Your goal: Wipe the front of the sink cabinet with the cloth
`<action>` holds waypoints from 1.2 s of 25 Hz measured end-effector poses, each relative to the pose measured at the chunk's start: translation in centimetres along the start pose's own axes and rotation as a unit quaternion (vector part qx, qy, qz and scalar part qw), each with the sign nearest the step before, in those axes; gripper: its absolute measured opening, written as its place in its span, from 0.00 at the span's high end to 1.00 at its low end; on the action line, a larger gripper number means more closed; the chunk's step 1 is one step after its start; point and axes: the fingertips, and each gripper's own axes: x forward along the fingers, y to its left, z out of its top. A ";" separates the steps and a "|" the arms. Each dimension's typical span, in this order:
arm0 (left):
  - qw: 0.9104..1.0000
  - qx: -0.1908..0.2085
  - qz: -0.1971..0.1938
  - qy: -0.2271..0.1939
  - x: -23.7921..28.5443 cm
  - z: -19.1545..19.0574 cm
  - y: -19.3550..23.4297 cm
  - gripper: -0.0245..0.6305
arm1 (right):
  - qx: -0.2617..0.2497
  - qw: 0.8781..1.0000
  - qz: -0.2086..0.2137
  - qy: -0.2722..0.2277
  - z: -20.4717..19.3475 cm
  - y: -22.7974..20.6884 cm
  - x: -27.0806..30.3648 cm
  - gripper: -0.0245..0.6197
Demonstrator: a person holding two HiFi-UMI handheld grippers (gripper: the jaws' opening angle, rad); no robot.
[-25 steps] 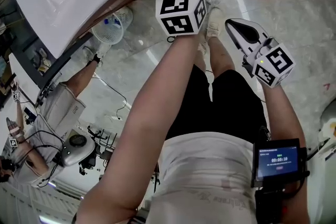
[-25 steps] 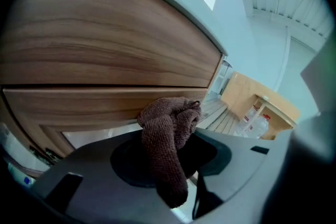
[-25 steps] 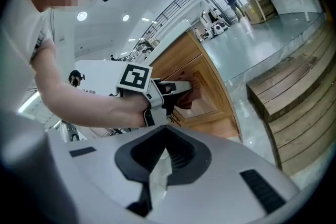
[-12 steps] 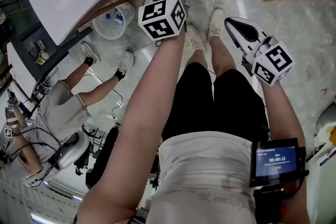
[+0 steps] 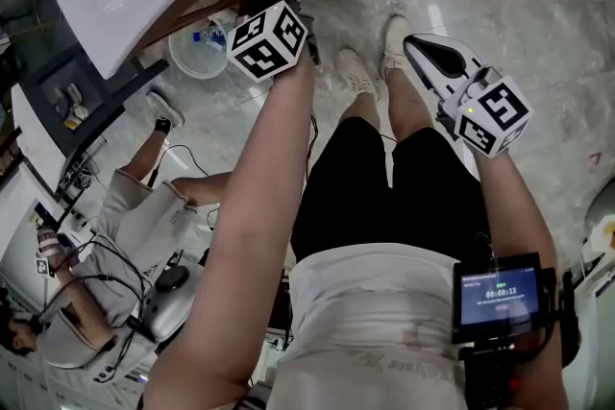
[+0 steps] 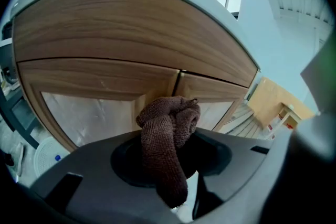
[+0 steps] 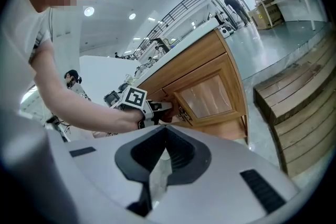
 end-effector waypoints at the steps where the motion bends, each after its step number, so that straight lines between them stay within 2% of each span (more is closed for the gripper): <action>1: 1.000 -0.005 0.002 0.000 -0.2 -0.2 0.6 0.71 | -0.001 1.000 -0.003 -0.002 0.0 0.3 0.1 0.94; 5: 1.000 0.002 -0.008 0.007 0.0 -0.9 1.4 0.71 | -0.003 1.000 -0.022 -0.015 -0.1 1.1 -0.1 0.94; 13: 0.999 0.033 -0.039 0.019 2.7 -1.6 -1.7 0.71 | 0.004 0.999 -0.044 -0.031 -0.5 0.5 -1.0 0.94; 17: 0.998 0.039 -0.049 0.021 3.2 -1.7 -2.8 0.71 | 0.013 0.999 -0.034 -0.023 -1.1 0.9 -0.5 0.94; 20: 0.997 0.044 -0.060 0.006 4.1 -0.7 -4.6 0.71 | 0.014 1.000 -0.017 -0.009 -1.5 0.3 -0.5 0.94; 24: 0.998 0.037 -0.050 -0.002 5.3 -0.1 -6.5 0.71 | 0.006 1.000 0.007 0.006 -1.5 -0.9 -1.3 0.94; 30: 0.998 0.046 -0.053 0.003 6.6 -0.8 -8.9 0.71 | 0.011 1.000 0.005 0.003 -0.2 -4.4 -2.7 0.94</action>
